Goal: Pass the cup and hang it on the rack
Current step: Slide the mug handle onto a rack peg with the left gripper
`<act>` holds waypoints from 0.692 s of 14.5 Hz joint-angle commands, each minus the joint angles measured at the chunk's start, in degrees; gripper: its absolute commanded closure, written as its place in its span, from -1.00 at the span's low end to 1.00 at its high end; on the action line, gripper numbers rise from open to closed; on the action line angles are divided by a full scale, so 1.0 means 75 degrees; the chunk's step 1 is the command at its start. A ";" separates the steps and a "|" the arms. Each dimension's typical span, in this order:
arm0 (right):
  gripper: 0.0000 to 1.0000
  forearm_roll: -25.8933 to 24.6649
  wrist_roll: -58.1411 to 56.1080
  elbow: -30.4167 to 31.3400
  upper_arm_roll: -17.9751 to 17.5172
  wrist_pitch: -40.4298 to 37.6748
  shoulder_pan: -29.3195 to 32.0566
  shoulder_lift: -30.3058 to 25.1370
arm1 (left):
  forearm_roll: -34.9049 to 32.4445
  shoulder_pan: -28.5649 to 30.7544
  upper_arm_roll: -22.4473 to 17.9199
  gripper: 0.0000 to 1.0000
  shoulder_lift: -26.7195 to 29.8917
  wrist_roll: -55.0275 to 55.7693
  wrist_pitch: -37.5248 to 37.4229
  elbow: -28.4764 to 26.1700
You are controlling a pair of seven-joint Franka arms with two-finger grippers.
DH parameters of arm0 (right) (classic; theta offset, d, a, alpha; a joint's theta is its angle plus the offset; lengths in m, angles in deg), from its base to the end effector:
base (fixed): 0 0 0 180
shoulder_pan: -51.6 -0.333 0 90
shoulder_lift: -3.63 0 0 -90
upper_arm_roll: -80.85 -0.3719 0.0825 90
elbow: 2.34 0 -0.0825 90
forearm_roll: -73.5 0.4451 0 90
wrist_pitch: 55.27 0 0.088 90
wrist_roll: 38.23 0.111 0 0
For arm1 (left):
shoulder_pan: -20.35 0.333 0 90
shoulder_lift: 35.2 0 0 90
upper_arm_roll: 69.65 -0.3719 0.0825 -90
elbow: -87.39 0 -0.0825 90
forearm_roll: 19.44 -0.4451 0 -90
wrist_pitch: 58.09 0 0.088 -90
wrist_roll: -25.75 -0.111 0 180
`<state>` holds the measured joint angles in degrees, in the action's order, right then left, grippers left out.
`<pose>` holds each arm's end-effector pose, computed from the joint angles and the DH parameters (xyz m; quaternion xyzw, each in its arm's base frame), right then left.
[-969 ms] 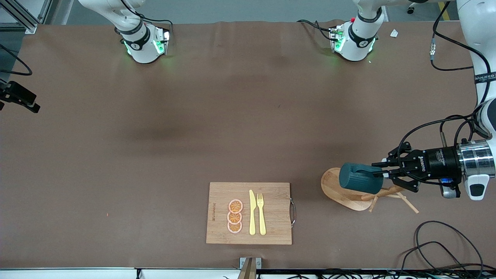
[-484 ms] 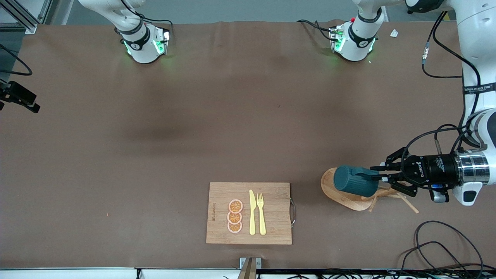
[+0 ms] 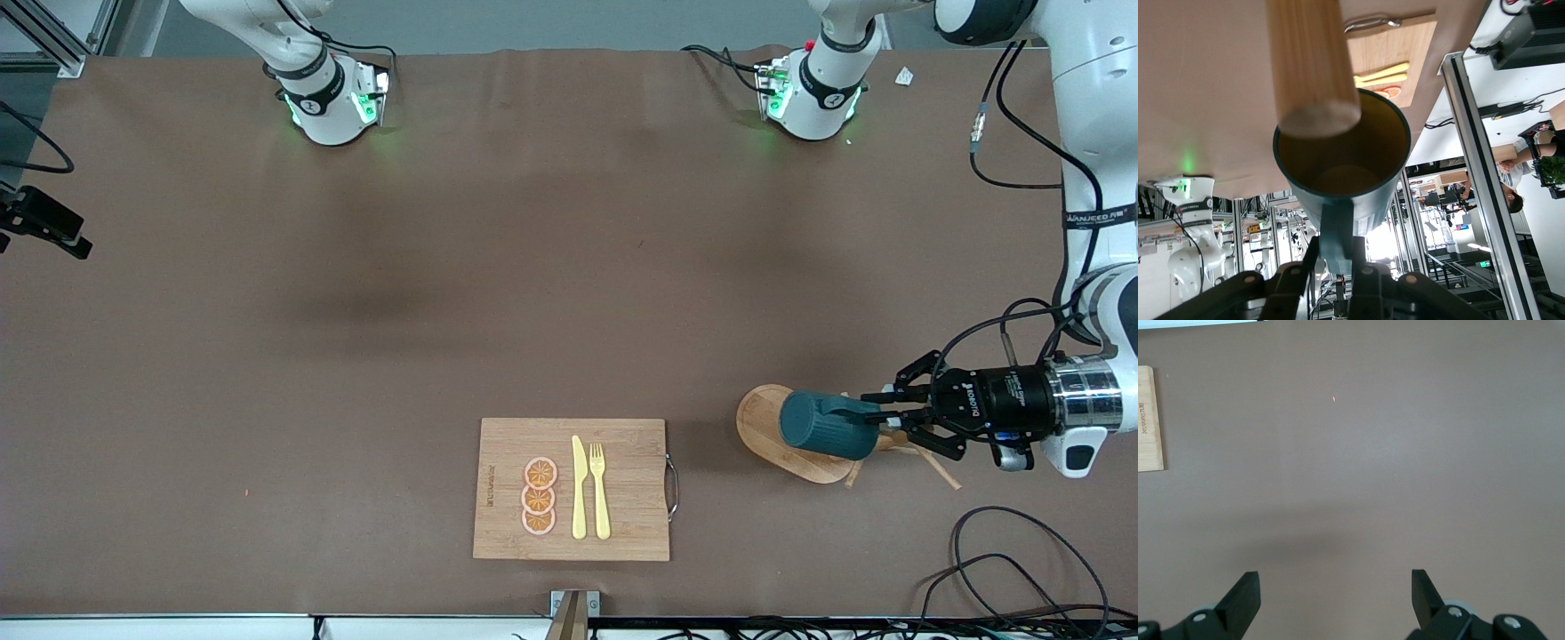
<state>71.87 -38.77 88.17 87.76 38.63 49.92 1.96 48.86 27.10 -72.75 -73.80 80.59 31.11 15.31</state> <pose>0.6096 -0.0600 0.6957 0.9981 -0.0406 0.0433 0.0147 0.8150 0.0230 0.4198 0.6447 0.5201 -0.3496 0.4378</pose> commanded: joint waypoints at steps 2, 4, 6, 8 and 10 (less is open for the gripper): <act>-1.00 -0.0099 0.0061 0.0072 -0.0043 -0.0028 0.0013 -0.0129 | 0.0011 0.0026 -0.0114 0.99 -0.0174 -0.0457 -0.0116 0.0118; -1.00 -0.0087 0.0061 0.0072 -0.0043 -0.0028 0.0013 -0.0117 | 0.0011 0.0026 -0.0125 0.99 -0.0185 -0.0468 -0.0104 0.0118; -1.00 -0.0087 0.0061 0.0072 -0.0043 -0.0028 0.0013 -0.0117 | -0.0001 0.0026 -0.0265 0.99 -0.0185 -0.0620 -0.0104 0.0107; -1.00 -0.0087 0.0061 0.0072 -0.0043 -0.0028 0.0013 -0.0117 | -0.0118 0.0026 -0.0278 0.98 -0.0244 -0.0633 -0.0104 0.0118; -1.00 -0.0087 0.0061 0.0061 -0.0043 -0.0028 0.0013 -0.0129 | -0.0142 0.0026 -0.0289 0.98 -0.0302 -0.0644 -0.0080 0.0130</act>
<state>71.87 -38.77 88.17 87.76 38.63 49.92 1.96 48.30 27.26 -74.64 -75.33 76.41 31.08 15.31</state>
